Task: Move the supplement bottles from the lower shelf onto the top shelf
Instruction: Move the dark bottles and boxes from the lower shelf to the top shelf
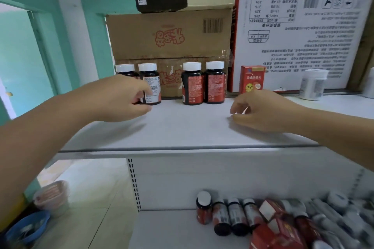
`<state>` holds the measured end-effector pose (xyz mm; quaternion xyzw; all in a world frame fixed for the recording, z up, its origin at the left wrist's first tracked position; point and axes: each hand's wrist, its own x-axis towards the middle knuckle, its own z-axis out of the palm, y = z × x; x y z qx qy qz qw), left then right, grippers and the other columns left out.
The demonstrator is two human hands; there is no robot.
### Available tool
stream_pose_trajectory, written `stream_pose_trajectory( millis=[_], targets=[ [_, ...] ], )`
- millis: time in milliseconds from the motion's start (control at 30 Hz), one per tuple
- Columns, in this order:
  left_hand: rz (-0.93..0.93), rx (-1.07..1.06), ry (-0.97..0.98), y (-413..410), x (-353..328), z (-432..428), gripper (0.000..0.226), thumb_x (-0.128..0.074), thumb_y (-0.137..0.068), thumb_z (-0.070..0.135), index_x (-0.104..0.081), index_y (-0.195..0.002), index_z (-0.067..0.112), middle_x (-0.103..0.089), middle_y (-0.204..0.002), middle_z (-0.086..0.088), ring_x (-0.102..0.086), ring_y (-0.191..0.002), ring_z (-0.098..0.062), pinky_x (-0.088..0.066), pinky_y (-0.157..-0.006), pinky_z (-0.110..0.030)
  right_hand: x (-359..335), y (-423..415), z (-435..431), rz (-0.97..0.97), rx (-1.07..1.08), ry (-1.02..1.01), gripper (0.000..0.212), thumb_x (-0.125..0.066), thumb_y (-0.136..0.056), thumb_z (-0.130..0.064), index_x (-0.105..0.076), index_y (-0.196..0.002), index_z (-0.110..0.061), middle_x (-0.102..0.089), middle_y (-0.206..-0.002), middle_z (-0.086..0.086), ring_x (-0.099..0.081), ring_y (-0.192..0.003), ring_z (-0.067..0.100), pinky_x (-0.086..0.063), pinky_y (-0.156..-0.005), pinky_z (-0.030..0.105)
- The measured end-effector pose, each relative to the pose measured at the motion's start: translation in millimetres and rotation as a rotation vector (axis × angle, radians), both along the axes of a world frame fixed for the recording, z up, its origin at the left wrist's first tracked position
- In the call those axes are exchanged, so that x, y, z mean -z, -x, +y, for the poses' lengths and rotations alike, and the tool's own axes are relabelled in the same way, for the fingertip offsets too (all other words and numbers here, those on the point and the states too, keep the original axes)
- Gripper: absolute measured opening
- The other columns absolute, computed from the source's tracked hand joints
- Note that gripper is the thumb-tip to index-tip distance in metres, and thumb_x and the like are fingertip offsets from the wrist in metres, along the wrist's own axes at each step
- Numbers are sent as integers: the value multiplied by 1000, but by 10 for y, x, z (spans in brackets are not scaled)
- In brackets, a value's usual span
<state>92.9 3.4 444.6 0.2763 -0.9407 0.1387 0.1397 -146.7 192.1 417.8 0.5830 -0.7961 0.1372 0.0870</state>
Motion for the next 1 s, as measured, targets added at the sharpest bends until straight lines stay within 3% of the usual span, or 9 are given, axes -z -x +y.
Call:
stream_pose_trajectory(
  millis=[133,333,500,700,800,933,1000],
  targets=[
    [-11,113,-82,-117,55,432,43,-55,-85,55,-54,-124,37,-58,-110,16,-56,-97,-8,-48,-87,-31,67,-268,418,14,15,68,20,-60,-86,-43,-67,-100,-31,-60,-95,-18,-59,-89,8,-51,-77,30],
    [85,275,-92,-325,302,878,50,-44,-79,69,-53,-120,42,-56,-106,21,-56,-96,1,-45,-76,-29,219,-606,1040,45,81,143,25,-57,-86,-41,-65,-108,-33,-51,-96,-17,-51,-94,5,-37,-76,24],
    [183,402,-91,-526,723,1136,49,-39,-78,69,-56,-114,40,-55,-95,25,-56,-85,5,-47,-70,-27,541,-903,1544,5,122,122,37,-47,-79,-53,-60,-111,-40,-49,-102,-21,-51,-93,3,-41,-80,23],
    [186,282,-198,-537,1662,1117,46,-42,-83,62,-60,-116,35,-58,-98,21,-56,-85,-3,-48,-72,-30,1359,-845,1737,-94,261,39,35,-50,-84,-51,-59,-116,-40,-56,-109,-18,-54,-98,4,-44,-82,20],
    [168,151,-353,-323,2155,1018,40,-56,-88,51,-58,-124,33,-60,-108,16,-58,-98,-7,-47,-80,-30,1835,-680,1667,-224,349,65,33,-57,-85,-44,-61,-117,-35,-55,-108,-17,-55,-98,6,-45,-82,24],
    [218,59,-574,109,2792,865,39,-61,-89,43,-57,-126,32,-59,-112,13,-57,-100,-8,-48,-85,-30,2438,-396,1373,-393,429,144,31,-66,-83,-33,-65,-114,-29,-56,-104,-14,-49,-88,2,-36,-70,14],
    [251,14,-688,338,3059,766,37,-62,-89,39,-57,-125,30,-58,-112,11,-56,-98,-6,-46,-84,-27,2671,-253,1187,-526,455,198,31,-69,-81,-28,-66,-112,-25,-63,-108,-7,-54,-91,6,-40,-75,19]
  ],
)
